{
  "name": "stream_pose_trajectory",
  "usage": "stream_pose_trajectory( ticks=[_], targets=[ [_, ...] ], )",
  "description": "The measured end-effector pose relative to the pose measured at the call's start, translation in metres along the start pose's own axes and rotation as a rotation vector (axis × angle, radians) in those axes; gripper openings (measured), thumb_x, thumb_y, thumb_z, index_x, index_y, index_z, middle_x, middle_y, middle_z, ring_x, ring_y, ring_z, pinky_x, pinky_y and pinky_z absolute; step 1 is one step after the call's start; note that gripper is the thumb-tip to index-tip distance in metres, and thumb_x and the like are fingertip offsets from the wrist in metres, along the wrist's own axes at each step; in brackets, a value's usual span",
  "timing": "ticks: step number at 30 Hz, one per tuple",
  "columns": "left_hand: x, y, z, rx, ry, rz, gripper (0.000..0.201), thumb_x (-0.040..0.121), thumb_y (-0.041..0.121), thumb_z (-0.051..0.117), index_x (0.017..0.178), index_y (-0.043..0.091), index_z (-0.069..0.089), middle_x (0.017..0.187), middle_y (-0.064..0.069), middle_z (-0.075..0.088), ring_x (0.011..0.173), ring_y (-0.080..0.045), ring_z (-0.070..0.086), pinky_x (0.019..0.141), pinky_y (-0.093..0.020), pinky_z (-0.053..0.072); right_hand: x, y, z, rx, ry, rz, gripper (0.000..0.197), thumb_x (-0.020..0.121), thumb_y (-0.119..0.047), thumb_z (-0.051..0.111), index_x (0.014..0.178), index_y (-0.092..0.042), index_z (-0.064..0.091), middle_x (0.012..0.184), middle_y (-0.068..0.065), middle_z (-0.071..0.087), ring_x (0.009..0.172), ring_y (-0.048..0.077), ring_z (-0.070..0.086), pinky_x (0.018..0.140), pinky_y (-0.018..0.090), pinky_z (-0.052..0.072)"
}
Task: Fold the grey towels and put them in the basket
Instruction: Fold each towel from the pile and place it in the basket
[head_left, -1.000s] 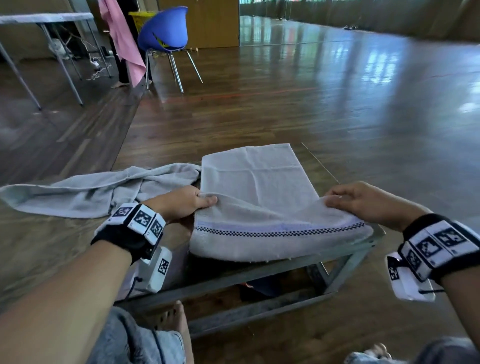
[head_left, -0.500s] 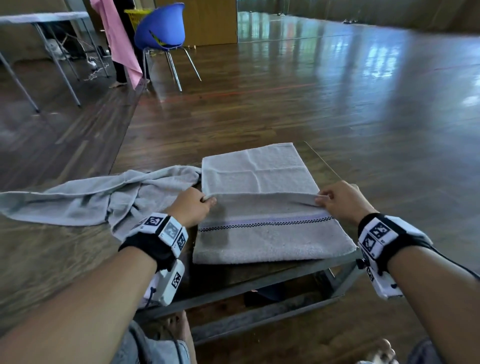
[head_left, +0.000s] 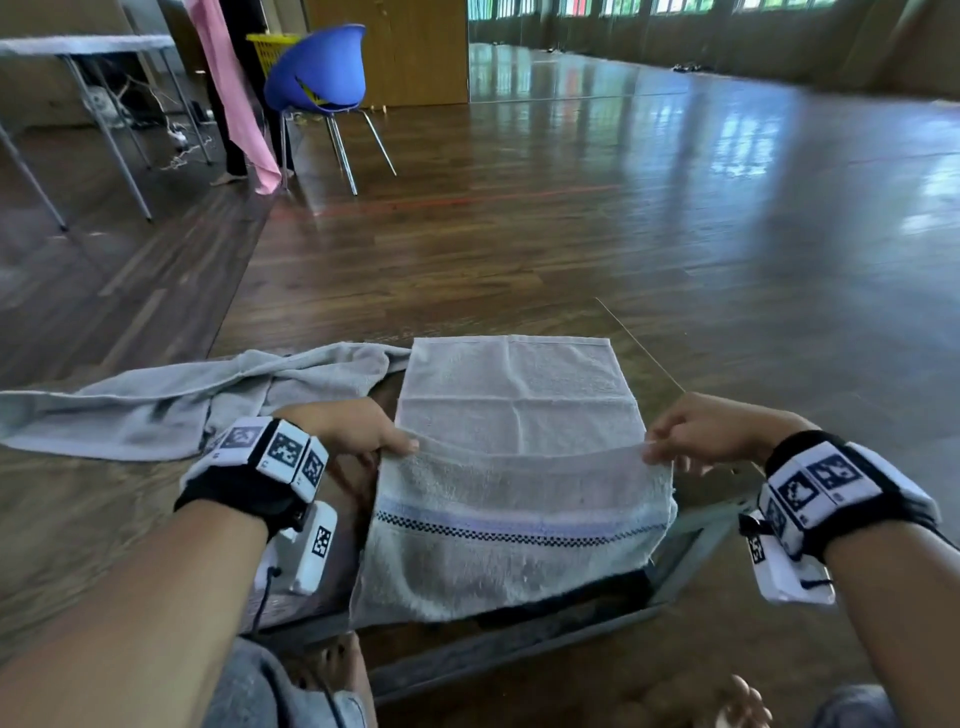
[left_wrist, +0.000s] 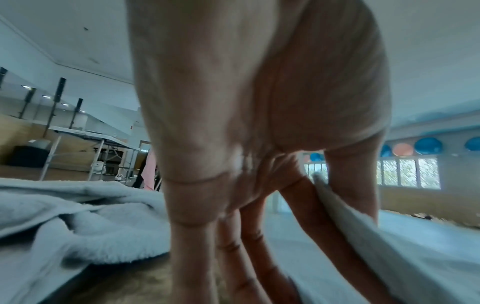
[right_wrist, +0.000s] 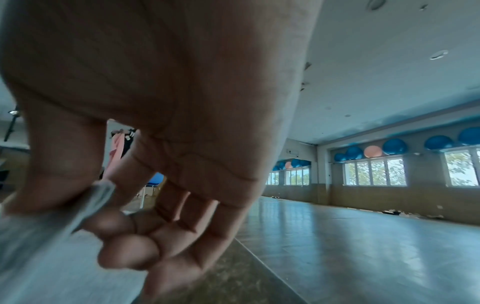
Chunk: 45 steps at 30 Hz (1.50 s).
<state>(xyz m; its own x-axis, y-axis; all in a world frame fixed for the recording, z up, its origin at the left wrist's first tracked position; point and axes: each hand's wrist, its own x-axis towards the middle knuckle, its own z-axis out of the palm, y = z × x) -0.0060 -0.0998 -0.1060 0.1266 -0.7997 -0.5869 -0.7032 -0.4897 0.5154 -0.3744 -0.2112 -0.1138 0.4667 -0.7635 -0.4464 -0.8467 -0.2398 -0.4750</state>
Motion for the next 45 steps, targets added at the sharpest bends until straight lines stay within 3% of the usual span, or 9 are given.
stream_pose_trajectory(
  ticks=[5, 9, 16, 21, 26, 32, 36, 42, 45],
  targets=[
    [0.013, 0.003, -0.011, -0.183, 0.292, 0.117, 0.039, 0.096, 0.028, 0.063, 0.108, -0.008, 0.065, 0.097, -0.024, 0.067, 0.083, -0.035, 0.069, 0.070, -0.047, 0.061, 0.023, 0.003, -0.001, 0.187, 0.451, -0.048, 0.029, 0.096, -0.026, 0.064, 0.081, -0.002, 0.069, 0.067, 0.003, 0.062, 0.059, 0.014, 0.053, 0.060, 0.029, 0.045],
    [0.028, 0.008, -0.002, -0.026, 0.524, 0.211, 0.043, 0.100, 0.038, 0.054, 0.067, 0.009, 0.053, 0.062, -0.007, 0.051, 0.053, -0.019, 0.049, 0.053, -0.031, 0.040, 0.043, -0.001, 0.016, 0.133, 0.652, -0.059, 0.025, 0.094, -0.030, 0.065, 0.078, -0.013, 0.071, 0.070, 0.003, 0.068, 0.062, 0.011, 0.055, 0.057, 0.020, 0.043],
    [0.045, -0.004, 0.010, 0.125, 0.429, 0.193, 0.051, 0.102, 0.034, 0.052, 0.058, 0.012, 0.037, 0.052, -0.002, 0.035, 0.046, -0.015, 0.033, 0.050, -0.029, 0.026, 0.056, -0.005, 0.022, -0.043, 0.425, 0.040, 0.024, 0.090, -0.021, 0.068, 0.067, -0.013, 0.072, 0.070, 0.007, 0.067, 0.067, 0.022, 0.061, 0.058, 0.029, 0.047],
    [0.043, -0.005, -0.003, 0.193, 0.222, 0.080, 0.050, 0.090, 0.034, 0.067, 0.053, 0.017, 0.039, 0.045, 0.005, 0.034, 0.048, -0.016, 0.033, 0.054, -0.027, 0.032, 0.046, -0.010, 0.004, -0.038, -0.016, 0.120, 0.021, 0.087, -0.021, 0.075, 0.078, -0.002, 0.076, 0.067, 0.005, 0.060, 0.061, 0.021, 0.051, 0.061, 0.031, 0.047],
    [0.043, -0.004, -0.015, 0.150, 0.068, 0.032, 0.028, 0.089, 0.028, 0.067, 0.074, 0.007, 0.055, 0.075, -0.015, 0.052, 0.070, -0.025, 0.048, 0.067, -0.038, 0.042, 0.036, -0.002, -0.015, 0.087, -0.116, 0.100, 0.018, 0.089, -0.025, 0.073, 0.086, -0.008, 0.079, 0.074, 0.004, 0.061, 0.063, 0.016, 0.053, 0.059, 0.028, 0.047],
    [0.060, 0.010, -0.015, 0.036, 0.693, 0.275, 0.045, 0.096, 0.034, 0.057, 0.057, 0.014, 0.051, 0.055, 0.001, 0.053, 0.058, -0.021, 0.050, 0.053, -0.030, 0.032, 0.059, -0.006, -0.019, 0.133, 0.461, -0.035, 0.028, 0.087, -0.026, 0.076, 0.068, -0.006, 0.071, 0.056, 0.002, 0.054, 0.057, 0.018, 0.049, 0.058, 0.028, 0.039],
    [0.081, 0.005, 0.001, 0.024, 0.838, 0.360, 0.027, 0.096, 0.026, 0.060, 0.073, 0.010, 0.061, 0.062, 0.002, 0.055, 0.067, -0.020, 0.050, 0.065, -0.029, 0.034, 0.081, -0.014, 0.000, 0.089, 0.746, -0.008, 0.022, 0.087, -0.027, 0.076, 0.072, -0.010, 0.073, 0.070, 0.011, 0.064, 0.075, 0.028, 0.058, 0.070, 0.029, 0.041],
    [0.094, -0.003, 0.005, 0.028, 0.785, 0.327, 0.021, 0.090, 0.018, 0.067, 0.110, 0.019, 0.061, 0.100, 0.001, 0.062, 0.081, -0.014, 0.058, 0.073, -0.031, 0.047, 0.100, -0.009, 0.012, -0.100, 0.509, 0.063, 0.039, 0.093, -0.025, 0.071, 0.129, -0.012, 0.064, 0.128, 0.013, 0.062, 0.127, 0.032, 0.051, 0.108, 0.039, 0.038],
    [0.092, 0.005, 0.001, 0.061, 0.829, 0.343, 0.028, 0.088, 0.016, 0.065, 0.115, 0.019, 0.058, 0.114, -0.008, 0.059, 0.094, -0.019, 0.058, 0.078, -0.032, 0.047, 0.102, -0.015, 0.011, -0.077, 0.462, 0.060, 0.036, 0.094, -0.028, 0.069, 0.125, -0.010, 0.063, 0.126, 0.013, 0.061, 0.120, 0.032, 0.056, 0.098, 0.034, 0.046]
  ],
)
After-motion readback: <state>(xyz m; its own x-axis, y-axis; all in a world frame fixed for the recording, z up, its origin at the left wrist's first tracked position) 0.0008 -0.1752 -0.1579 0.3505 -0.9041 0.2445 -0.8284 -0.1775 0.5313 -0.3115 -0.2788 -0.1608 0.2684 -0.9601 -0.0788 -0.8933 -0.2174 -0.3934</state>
